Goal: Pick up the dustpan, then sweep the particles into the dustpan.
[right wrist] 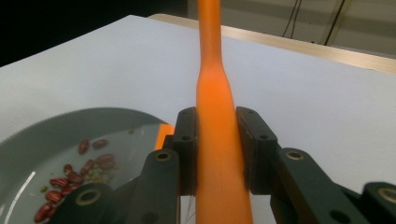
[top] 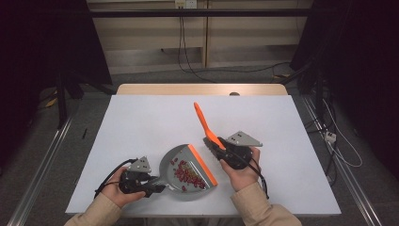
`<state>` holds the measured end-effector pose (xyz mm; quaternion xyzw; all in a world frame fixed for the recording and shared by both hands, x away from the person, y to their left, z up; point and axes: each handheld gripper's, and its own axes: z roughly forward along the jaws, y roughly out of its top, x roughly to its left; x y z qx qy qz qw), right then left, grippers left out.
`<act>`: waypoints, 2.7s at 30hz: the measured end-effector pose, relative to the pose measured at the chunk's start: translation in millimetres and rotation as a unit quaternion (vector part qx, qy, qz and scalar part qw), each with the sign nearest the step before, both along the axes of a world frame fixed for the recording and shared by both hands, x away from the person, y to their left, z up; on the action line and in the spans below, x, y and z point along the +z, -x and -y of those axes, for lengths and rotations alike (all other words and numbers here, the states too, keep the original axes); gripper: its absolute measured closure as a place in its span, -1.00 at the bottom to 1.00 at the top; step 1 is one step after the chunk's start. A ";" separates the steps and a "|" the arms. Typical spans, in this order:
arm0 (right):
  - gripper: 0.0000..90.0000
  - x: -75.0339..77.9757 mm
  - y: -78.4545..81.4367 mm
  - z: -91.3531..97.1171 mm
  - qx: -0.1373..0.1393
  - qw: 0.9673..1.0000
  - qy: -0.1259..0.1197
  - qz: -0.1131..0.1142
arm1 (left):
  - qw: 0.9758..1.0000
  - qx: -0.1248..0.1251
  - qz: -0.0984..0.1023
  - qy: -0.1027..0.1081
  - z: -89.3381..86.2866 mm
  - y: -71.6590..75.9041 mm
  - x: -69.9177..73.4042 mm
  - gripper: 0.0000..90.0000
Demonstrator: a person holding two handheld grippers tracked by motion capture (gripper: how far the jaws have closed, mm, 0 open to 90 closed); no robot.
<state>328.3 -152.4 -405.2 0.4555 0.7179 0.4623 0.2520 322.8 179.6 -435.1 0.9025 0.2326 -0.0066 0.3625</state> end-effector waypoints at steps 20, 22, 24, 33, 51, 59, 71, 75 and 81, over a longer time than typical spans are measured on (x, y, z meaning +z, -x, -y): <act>0.59 -6.9 1.7 60.8 -0.053 0.998 0.028 -0.002 | 0.991 0.131 0.028 0.023 -21.9 -18.7 8.2 0.40; 0.59 -7.4 2.0 66.2 -0.054 0.998 0.028 -0.004 | 0.988 0.150 0.028 0.023 -24.9 -21.9 7.1 0.40; 0.59 -7.6 2.6 70.3 -0.058 0.998 0.030 -0.003 | 0.987 0.160 0.026 0.018 -29.0 -25.8 6.5 0.40; 0.59 -7.4 2.6 88.9 -0.074 0.997 0.034 0.000 | 0.976 0.214 0.027 0.021 -40.7 -33.1 1.9 0.40; 0.59 -13.8 -7.0 120.9 -0.117 0.991 0.064 0.001 | 0.957 0.287 0.030 0.007 -53.6 -42.8 -4.6 0.40; 0.59 -16.2 -12.5 132.9 -0.140 0.986 0.089 0.004 | 0.950 0.312 0.028 0.004 -55.5 -49.3 -8.0 0.40; 0.58 -25.5 -11.7 129.7 -0.141 0.983 0.117 0.004 | 0.947 0.320 0.019 0.010 -54.0 -49.4 -12.0 0.38; 0.55 -27.3 -9.8 123.0 -0.135 0.985 0.107 0.002 | 0.948 0.317 0.014 0.023 -51.5 -46.6 -10.7 0.32; 0.52 -33.2 -7.0 110.1 -0.125 0.988 0.085 -0.004 | 0.950 0.311 0.005 0.040 -49.6 -43.2 -10.8 0.21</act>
